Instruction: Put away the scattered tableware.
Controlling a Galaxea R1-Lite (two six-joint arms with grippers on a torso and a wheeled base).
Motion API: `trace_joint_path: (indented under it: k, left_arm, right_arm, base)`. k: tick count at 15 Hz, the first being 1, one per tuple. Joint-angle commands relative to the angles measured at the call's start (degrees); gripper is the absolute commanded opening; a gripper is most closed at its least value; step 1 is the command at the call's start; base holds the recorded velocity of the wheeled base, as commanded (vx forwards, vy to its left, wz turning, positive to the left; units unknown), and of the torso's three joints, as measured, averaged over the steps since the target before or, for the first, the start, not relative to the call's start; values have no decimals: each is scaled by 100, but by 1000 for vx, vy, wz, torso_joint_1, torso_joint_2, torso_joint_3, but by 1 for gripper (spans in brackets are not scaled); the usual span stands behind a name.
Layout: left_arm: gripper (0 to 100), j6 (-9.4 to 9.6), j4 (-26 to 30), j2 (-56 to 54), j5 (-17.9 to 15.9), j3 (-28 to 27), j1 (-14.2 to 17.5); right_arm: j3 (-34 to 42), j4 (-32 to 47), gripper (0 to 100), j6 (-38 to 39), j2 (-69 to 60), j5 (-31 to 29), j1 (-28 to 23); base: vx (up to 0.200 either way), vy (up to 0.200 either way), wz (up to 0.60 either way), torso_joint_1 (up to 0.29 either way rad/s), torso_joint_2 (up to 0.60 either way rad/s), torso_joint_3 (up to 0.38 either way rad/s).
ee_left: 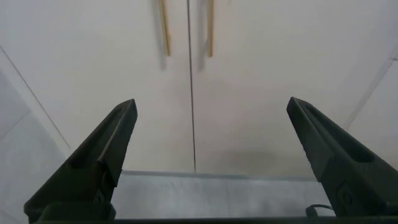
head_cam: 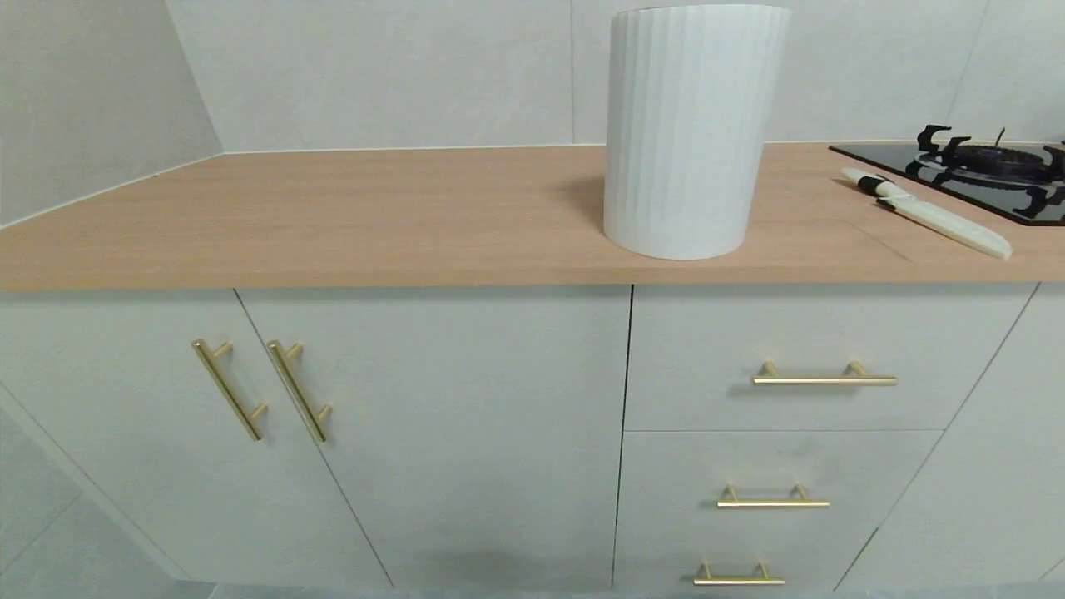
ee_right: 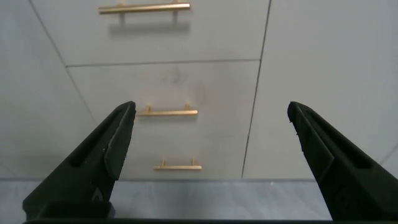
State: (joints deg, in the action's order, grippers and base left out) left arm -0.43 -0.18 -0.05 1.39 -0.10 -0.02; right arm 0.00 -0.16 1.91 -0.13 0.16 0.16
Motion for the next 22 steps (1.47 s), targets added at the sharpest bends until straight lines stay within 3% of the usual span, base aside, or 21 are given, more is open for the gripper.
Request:
trace_joint_path:
  k: [1,6,15,22]
  left_arm:
    - [100,-1,1,5,2,1,2]
    - [100,-1,1,5,2,1,2]
    - [100,-1,1,5,2,1,2]
    - [100,-1,1,5,2,1,2]
  right_arm:
    - [0,-2,100,2,13,2,2]
    - [0,-2,100,2,13,2,2]
    - [0,-2,100,11,13,2,2]
    - [0,-2,100,20,13,2,2]
  base:
    - [200,0,0,7,-2,7]
    - [200,0,0,0,2,1]
    - [0,0,0,6,1,0]
    - [0,-200,0,9,2,0]
